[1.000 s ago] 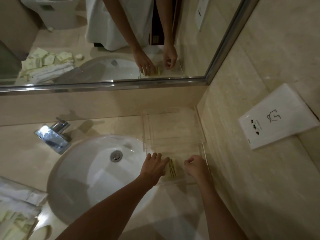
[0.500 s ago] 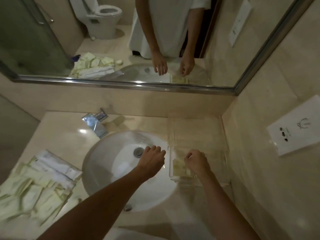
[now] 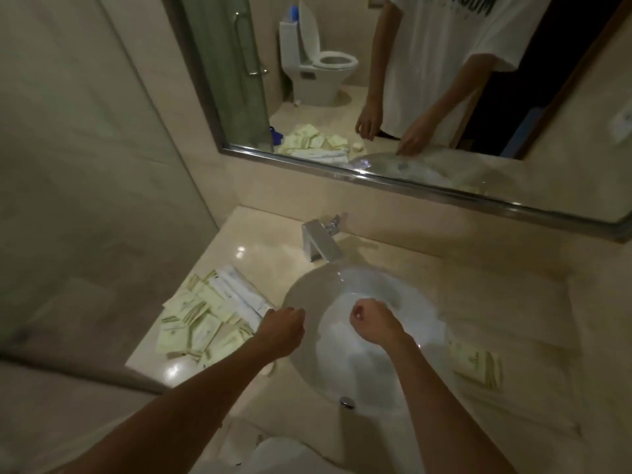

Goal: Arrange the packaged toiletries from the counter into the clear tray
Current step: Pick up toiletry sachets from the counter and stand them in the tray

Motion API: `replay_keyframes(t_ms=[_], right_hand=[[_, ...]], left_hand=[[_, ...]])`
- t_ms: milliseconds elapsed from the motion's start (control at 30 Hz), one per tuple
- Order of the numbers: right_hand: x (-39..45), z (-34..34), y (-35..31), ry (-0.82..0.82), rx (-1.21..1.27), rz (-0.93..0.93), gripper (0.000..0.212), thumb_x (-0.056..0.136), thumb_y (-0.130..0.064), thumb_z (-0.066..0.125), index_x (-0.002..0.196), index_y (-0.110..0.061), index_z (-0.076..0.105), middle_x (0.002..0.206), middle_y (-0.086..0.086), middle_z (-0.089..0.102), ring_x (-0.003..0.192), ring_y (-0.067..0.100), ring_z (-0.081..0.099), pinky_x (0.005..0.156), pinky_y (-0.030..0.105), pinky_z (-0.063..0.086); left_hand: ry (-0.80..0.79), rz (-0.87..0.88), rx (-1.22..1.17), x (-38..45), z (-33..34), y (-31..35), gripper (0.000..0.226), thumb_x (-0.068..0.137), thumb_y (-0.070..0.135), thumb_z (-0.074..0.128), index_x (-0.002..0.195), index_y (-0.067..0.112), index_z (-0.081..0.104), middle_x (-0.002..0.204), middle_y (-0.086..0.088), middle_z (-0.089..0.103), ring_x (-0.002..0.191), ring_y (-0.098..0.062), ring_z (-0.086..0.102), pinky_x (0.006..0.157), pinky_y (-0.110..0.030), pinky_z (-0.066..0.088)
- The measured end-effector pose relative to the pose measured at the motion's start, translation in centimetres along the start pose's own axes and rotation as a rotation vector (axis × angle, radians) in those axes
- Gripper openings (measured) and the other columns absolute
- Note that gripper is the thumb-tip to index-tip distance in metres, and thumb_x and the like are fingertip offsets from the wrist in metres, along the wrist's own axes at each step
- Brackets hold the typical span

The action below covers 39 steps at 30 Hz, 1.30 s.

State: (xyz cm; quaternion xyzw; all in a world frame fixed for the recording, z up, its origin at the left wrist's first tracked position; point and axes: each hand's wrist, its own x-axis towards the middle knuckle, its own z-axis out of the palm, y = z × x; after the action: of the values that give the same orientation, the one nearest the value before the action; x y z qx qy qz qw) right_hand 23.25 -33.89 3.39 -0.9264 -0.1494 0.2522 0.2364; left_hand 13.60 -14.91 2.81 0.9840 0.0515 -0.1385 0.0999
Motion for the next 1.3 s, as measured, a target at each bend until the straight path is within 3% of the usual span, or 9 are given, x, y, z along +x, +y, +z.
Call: replay_keyframes(t_ms=[67, 267, 400, 533, 700, 867, 1100, 1300], right_hand=[[0.2, 1.7, -2.8, -0.019, -0.053, -0.048, 0.014, 0.088, -0.026, 0.052, 0.089, -0.017, 0.064, 0.092, 0.004, 0.067, 0.086, 0.024, 0.063, 0.075, 0.033, 0.053], [0.3, 7.3, -10.2, -0.121, -0.088, -0.069, 0.013, 0.084, -0.023, 0.048, 0.076, -0.018, 0.057, 0.085, 0.006, 0.061, 0.078, 0.026, 0.061, 0.068, 0.032, 0.048], [-0.1, 11.1, -13.8, -0.153, -0.106, -0.11, 0.024, 0.082, -0.025, 0.06, 0.106, -0.02, 0.059, 0.109, 0.005, 0.06, 0.098, 0.026, 0.06, 0.076, 0.028, 0.044], [-0.2, 15.1, -16.4, -0.166, -0.161, -0.215, 0.035, 0.081, -0.02, 0.065, 0.115, -0.019, 0.055, 0.118, 0.006, 0.057, 0.104, 0.026, 0.057, 0.079, 0.032, 0.047], [0.1, 18.8, -17.7, -0.184, -0.35, -0.445, 0.053, 0.085, -0.02, 0.066, 0.134, -0.02, 0.044, 0.139, -0.002, 0.041, 0.129, 0.021, 0.035, 0.095, 0.039, 0.042], [1.2, 20.7, -17.5, -0.216, -0.459, -0.509, 0.064, 0.084, -0.02, 0.066, 0.142, -0.017, 0.038, 0.149, 0.003, 0.035, 0.136, 0.025, 0.03, 0.105, 0.042, 0.035], [2.0, 21.6, -17.8, -0.2, -0.485, -0.506, 0.061, 0.085, -0.014, 0.066, 0.14, -0.017, 0.04, 0.145, 0.003, 0.038, 0.131, 0.026, 0.033, 0.102, 0.041, 0.036], [2.1, 21.7, -18.0, -0.175, -0.42, -0.432, 0.048, 0.081, -0.013, 0.066, 0.126, -0.017, 0.049, 0.128, 0.007, 0.043, 0.118, 0.026, 0.042, 0.092, 0.04, 0.04]], left_hand=[[0.02, -0.072, -0.041, -1.7, 0.0, -3.2, 0.015, 0.092, 0.017, 0.04, 0.096, 0.01, 0.052, 0.1, -0.012, 0.061, 0.09, -0.031, 0.06, 0.077, -0.039, 0.045], [0.021, -0.294, -0.195, -5.7, 0.8, -11.6, 0.016, 0.086, 0.015, 0.046, 0.096, 0.012, 0.057, 0.102, -0.007, 0.061, 0.094, -0.027, 0.057, 0.08, -0.037, 0.045], [0.015, -0.397, -0.257, -7.5, 2.2, -16.0, 0.013, 0.084, 0.015, 0.049, 0.091, 0.011, 0.059, 0.098, -0.007, 0.063, 0.088, -0.027, 0.059, 0.078, -0.037, 0.05], [0.006, -0.461, -0.283, -9.0, 3.4, -19.3, 0.013, 0.085, 0.024, 0.054, 0.092, 0.013, 0.057, 0.102, -0.007, 0.06, 0.091, -0.025, 0.057, 0.081, -0.038, 0.05], [0.088, -0.545, -0.289, -9.5, 4.4, -22.6, 0.037, 0.084, 0.035, 0.058, 0.112, 0.014, 0.049, 0.114, -0.008, 0.052, 0.104, -0.026, 0.051, 0.085, -0.041, 0.048], [0.178, -0.713, -0.381, -9.0, 4.9, -24.9, 0.055, 0.08, 0.042, 0.065, 0.119, 0.009, 0.044, 0.12, -0.015, 0.051, 0.111, -0.033, 0.049, 0.086, -0.047, 0.049], [0.131, -0.92, -0.65, -8.0, 5.5, -26.1, 0.082, 0.073, 0.036, 0.077, 0.131, 0.003, 0.03, 0.132, -0.023, 0.043, 0.122, -0.042, 0.042, 0.093, -0.054, 0.046], [0.149, -0.911, -0.723, -7.9, 6.5, -26.9, 0.072, 0.072, 0.029, 0.077, 0.123, 0.007, 0.032, 0.119, -0.018, 0.057, 0.11, -0.037, 0.055, 0.087, -0.053, 0.051]])
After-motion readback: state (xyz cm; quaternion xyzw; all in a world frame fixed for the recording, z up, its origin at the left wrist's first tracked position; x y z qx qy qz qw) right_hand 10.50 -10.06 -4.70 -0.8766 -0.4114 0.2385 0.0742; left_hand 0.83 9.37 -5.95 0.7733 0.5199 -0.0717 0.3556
